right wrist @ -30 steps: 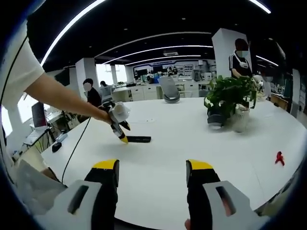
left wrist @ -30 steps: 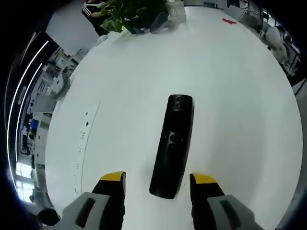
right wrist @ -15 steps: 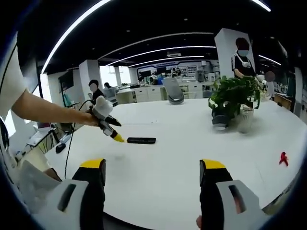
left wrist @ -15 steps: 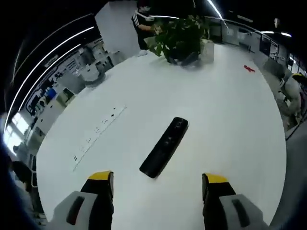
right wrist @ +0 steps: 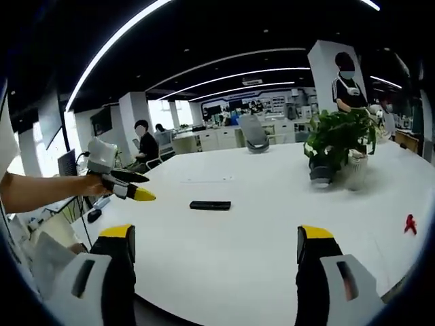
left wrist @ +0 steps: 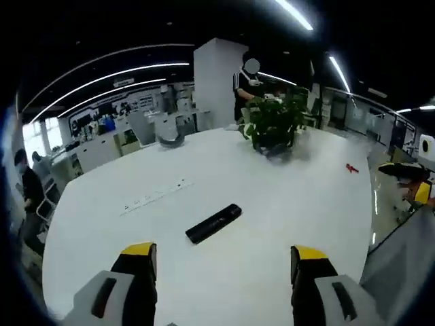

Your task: Press the specified remote control buttons in sequence, fully releasing each button before pressing the next.

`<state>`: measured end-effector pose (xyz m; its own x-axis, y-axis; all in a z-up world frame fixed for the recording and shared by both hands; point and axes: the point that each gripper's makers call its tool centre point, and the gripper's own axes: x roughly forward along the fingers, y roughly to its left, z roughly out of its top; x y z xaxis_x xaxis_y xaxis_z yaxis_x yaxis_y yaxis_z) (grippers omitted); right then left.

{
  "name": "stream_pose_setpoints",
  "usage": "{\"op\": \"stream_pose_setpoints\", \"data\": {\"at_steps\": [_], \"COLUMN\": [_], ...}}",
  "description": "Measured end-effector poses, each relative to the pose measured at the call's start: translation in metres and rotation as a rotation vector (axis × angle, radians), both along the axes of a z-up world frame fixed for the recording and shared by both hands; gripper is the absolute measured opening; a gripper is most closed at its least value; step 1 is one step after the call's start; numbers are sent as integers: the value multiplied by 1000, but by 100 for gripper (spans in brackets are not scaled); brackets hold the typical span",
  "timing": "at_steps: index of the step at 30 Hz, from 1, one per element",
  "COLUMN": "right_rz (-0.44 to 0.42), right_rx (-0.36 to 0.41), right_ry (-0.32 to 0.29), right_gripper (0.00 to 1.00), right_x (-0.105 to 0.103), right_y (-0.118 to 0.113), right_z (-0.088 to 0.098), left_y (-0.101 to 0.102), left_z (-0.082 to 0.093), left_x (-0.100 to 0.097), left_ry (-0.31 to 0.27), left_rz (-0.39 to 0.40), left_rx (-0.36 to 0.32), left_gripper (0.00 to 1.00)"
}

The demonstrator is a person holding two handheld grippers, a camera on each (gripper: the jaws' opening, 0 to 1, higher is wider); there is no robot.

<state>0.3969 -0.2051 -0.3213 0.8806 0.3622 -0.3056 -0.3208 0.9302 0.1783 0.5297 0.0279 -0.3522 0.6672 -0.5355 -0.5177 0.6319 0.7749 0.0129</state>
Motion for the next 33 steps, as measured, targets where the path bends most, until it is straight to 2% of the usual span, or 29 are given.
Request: {"op": "stream_pose_setpoints", "data": {"at_steps": [4, 9, 13, 17, 19, 21, 24, 26, 29, 33], "right_rz": [4, 14, 11, 9, 15, 20, 30, 34, 32, 23], "right_rx": [17, 17, 17, 28, 22, 17, 19, 24, 29, 12], "right_ry": [-16, -16, -19, -19, -23, -30, -33, -33, -15, 16], "right_gripper": [100, 100, 100, 100, 100, 100, 100, 100, 100, 100], "right_x": [0, -1, -1, -1, -2, -2, -2, -2, -2, -1], "right_y": [2, 4, 3, 3, 4, 5, 7, 8, 6, 4], "right_z": [4, 4, 5, 5, 6, 7, 7, 8, 5, -2], "left_y": [-4, -1, 0, 3, 4, 10, 22, 28, 38, 48], "left_z": [21, 37, 51, 61, 63, 64, 67, 67, 62, 63], "left_x": [-19, -39, -53, -69, -77, -84, -95, -101, -107, -111], "left_ry": [-46, -90, -120, -179, -190, -198, -247, -250, -243, -265], "left_rz": [31, 65, 97, 123, 129, 166, 233, 275, 304, 341], "left_rx": [-75, -84, -125, -109, -123, -145, -153, -173, -167, -160], "left_gripper": [87, 88, 91, 95, 95, 96, 97, 100, 100, 100]}}
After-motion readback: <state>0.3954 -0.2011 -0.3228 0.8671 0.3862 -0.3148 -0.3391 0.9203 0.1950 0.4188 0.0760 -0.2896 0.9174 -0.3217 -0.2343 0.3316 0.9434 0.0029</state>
